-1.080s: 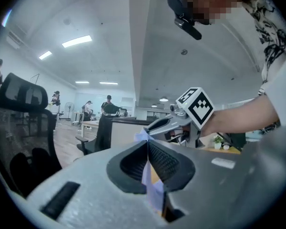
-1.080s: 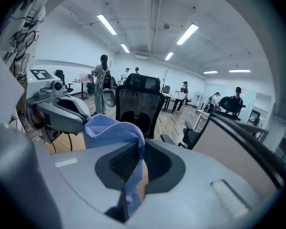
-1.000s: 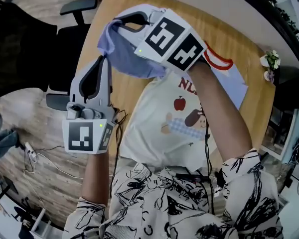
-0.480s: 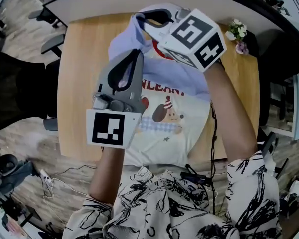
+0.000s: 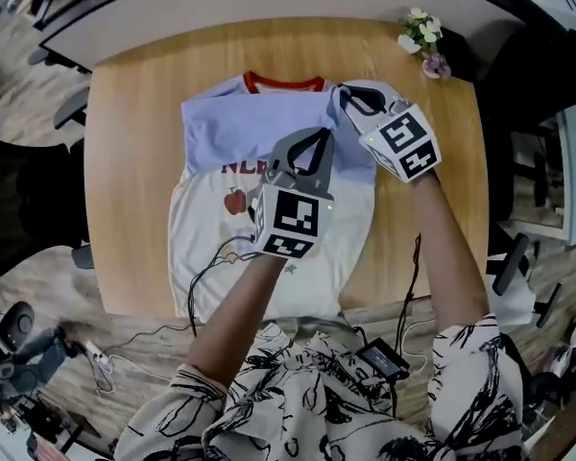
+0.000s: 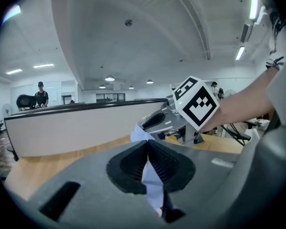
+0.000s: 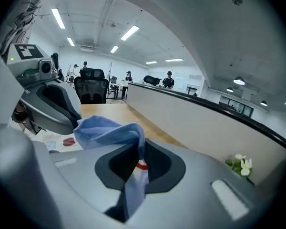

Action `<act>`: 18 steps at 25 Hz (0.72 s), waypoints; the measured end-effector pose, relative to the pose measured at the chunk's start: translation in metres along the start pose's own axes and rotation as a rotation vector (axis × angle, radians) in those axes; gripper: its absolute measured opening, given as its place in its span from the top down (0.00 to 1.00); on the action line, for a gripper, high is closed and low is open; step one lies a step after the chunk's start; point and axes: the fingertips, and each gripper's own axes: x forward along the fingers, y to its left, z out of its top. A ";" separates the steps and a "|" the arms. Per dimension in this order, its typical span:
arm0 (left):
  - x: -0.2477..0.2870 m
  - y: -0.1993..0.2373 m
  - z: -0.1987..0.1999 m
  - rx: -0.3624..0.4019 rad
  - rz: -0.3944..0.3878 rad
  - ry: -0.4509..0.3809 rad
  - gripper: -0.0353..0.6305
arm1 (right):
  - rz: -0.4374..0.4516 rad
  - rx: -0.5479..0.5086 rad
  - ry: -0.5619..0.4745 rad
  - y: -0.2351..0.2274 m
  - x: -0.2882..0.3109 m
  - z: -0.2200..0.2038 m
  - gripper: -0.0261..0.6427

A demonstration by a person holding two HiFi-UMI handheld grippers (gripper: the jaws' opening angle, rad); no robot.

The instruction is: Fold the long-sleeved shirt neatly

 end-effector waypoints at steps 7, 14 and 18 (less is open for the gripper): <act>0.048 -0.038 -0.060 0.035 -0.076 0.122 0.92 | 0.013 -0.092 0.136 -0.002 0.009 -0.082 0.89; 0.084 -0.071 -0.111 0.047 -0.178 0.229 0.92 | 0.030 -0.152 0.347 -0.011 0.008 -0.166 0.80; 0.096 -0.086 -0.130 0.088 -0.217 0.269 0.92 | -0.024 -0.149 0.441 -0.032 -0.007 -0.199 0.78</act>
